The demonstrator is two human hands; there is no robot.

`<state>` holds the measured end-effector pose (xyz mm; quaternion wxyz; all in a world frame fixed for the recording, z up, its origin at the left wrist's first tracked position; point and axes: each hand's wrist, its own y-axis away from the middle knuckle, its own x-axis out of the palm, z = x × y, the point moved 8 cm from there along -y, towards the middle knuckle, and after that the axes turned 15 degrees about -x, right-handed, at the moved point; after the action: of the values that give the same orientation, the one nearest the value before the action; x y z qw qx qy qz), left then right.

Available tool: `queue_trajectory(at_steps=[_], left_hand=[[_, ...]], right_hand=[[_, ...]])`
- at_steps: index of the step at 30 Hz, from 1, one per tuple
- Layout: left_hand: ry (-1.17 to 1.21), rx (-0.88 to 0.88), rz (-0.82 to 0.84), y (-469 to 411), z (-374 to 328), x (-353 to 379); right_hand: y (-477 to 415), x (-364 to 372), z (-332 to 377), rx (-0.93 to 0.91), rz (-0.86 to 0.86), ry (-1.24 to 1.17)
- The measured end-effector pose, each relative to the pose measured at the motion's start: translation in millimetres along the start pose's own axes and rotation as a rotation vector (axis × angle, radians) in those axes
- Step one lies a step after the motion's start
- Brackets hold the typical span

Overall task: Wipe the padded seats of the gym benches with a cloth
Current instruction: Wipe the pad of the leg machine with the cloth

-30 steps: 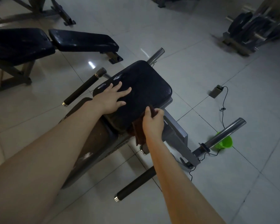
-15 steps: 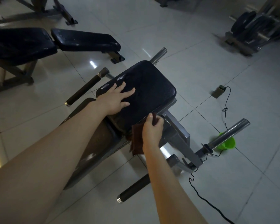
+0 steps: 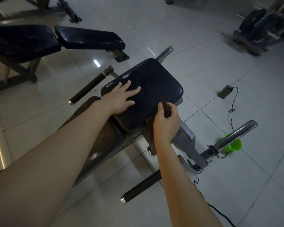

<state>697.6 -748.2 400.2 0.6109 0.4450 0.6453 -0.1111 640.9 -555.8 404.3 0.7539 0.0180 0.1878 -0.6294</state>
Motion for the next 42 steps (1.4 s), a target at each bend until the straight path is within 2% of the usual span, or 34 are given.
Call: queue_trajectory(at_steps=[3, 6, 8, 13, 16, 18, 22, 25, 30, 38, 42], left_hand=[[0.001, 0.001, -0.006, -0.4, 1.6, -0.6], [0.000, 0.002, -0.004, -0.9, 1.1, 0.3], [0.002, 0.003, -0.010, -1.0, 2.4, 0.4], [0.017, 0.003, 0.008, -0.9, 2.3, 0.3], [0.021, -0.004, 0.004, 0.5, 2.8, -0.6], [0.023, -0.006, 0.003, 2.6, 2.6, -1.2], [0.036, -0.005, -0.018, 2.4, 2.3, -2.2], [0.042, -0.009, -0.003, 2.3, 2.0, 1.2], [0.090, -0.014, -0.025, 9.7, -1.2, -0.1], [0.402, -0.006, -0.206, 63.9, 2.6, 15.5], [0.487, 0.021, -0.305, 82.7, 1.2, 33.4]], right_hand=[[14.6, 8.7, 0.8, -0.062, 0.002, 0.013], [16.1, 10.0, -4.8, -0.013, -0.056, -0.035], [23.4, 13.3, -7.4, 0.007, -0.034, -0.071], [71.6, 38.2, -13.1, -0.096, 0.309, -0.024], [75.5, 41.7, -13.7, -0.112, 0.382, -0.029], [60.4, 32.5, -3.4, -0.189, 0.379, -0.010], [-6.8, -7.2, 1.0, -0.184, 0.134, 0.017], [-28.7, -5.5, -3.8, -0.174, 0.180, 0.112], [2.8, 12.5, -5.5, -0.148, 0.242, 0.077], [79.0, 40.8, -18.8, -0.103, 0.453, -0.083], [67.8, 26.9, -18.3, -0.198, 0.440, -0.073]])
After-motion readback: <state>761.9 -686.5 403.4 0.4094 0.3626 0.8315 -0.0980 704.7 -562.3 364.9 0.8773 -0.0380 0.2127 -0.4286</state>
